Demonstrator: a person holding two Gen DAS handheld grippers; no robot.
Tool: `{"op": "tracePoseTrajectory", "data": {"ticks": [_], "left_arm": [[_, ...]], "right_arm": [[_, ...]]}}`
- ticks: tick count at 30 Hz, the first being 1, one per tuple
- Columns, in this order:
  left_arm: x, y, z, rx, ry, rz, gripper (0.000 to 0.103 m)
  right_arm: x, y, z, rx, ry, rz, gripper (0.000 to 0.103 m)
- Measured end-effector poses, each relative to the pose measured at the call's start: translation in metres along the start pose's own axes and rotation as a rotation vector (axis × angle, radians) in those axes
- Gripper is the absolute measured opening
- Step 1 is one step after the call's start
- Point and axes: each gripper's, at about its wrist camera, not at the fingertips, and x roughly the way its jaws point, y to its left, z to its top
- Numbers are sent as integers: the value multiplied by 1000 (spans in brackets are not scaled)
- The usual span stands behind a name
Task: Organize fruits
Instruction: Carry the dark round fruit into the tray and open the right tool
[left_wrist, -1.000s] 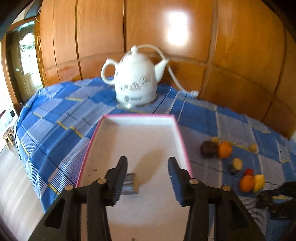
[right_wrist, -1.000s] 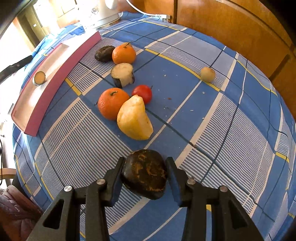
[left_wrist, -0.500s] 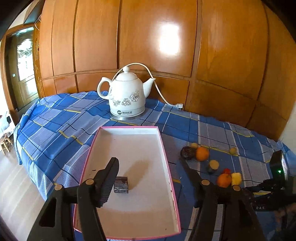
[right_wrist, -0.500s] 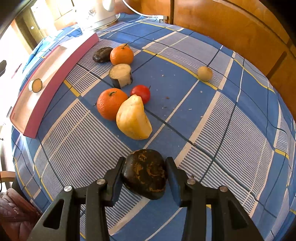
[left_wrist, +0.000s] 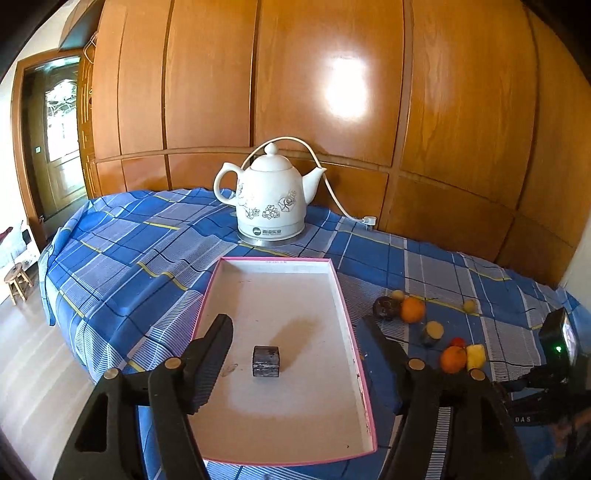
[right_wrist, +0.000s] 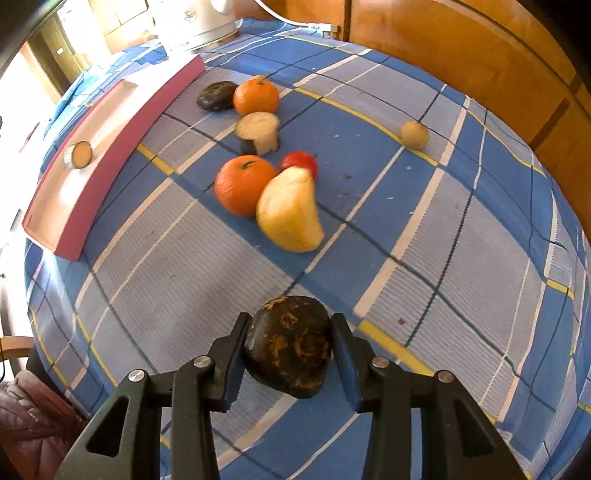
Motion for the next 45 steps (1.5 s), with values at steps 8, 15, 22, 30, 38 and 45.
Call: {"op": "tracePoseTrajectory", "data": {"ticks": [8,15,22,30,38,45], "left_arm": [[0,6,-3,-14,6,-10,74],[8,26,-16,-45,39,19,84],[18,64,-30,-104,93,99,85],[20,87,-41,-142,112,138,85],[23,83,-45,-123,127,121,85],[24,69,-46,-102,135,91,85]], "right_arm": [[-9,31,-9,2,-19,83,43],[-30,80,16,-30,-110,198,43],[-31,135,70,-88,-173,302,43],[-1,166,121,-51,-138,358,43],[11,142,119,72,-144,385,47],[-19,124,109,104,-244,408,56]]}}
